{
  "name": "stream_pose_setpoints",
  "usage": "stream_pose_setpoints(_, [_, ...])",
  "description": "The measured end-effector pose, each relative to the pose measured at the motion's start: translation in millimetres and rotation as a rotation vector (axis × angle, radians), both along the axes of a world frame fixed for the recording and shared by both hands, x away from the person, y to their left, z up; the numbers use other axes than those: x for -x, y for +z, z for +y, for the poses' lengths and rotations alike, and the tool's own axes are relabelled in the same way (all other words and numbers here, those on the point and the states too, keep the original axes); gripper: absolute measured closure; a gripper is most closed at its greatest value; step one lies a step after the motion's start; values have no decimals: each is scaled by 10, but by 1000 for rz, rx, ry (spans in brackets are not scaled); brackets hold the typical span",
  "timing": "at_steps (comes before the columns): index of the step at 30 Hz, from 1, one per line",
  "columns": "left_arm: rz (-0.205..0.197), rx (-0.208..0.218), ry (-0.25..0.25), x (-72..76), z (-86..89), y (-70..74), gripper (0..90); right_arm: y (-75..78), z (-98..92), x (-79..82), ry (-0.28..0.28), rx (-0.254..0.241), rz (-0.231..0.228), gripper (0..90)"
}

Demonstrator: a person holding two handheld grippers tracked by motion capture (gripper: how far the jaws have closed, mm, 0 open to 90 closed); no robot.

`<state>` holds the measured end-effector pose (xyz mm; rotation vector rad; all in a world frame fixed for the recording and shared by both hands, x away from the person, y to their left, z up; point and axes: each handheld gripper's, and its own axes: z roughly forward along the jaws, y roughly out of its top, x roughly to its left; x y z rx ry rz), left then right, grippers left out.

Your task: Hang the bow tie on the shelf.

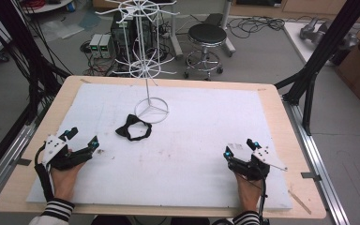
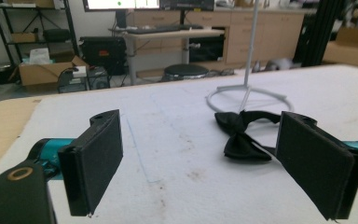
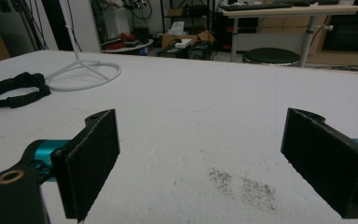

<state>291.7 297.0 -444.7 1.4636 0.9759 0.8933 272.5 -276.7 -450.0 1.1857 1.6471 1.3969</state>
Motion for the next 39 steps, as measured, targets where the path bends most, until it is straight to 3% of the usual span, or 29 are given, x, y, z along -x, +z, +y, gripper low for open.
stream_pose_setpoints(7, [71, -55, -26, -122, -38, 247, 156, -1, -5, -2, 1, 1, -6, 104])
stream_pose_setpoints(13, [174, -108, -90, -322, -163, 423, 158, -4, -2, 21, -5, -5, -18, 104])
stream_pose_setpoints(19, [284, -183, -128, -560, -340, 509, 158, -7, 1, 28, -6, -3, -30, 104])
stream_pose_setpoints(28, [408, -257, -166, -828, -557, 469, 178, -12, 2, 43, -4, 4, -47, 105])
stream_pose_setpoints(33, [442, -303, -173, -932, -680, 412, 199, -12, 2, 45, -7, 1, -50, 104])
stream_pose_setpoints(39, [499, -316, -175, -1032, -756, 390, 203, -12, 4, 48, -7, -3, -48, 104])
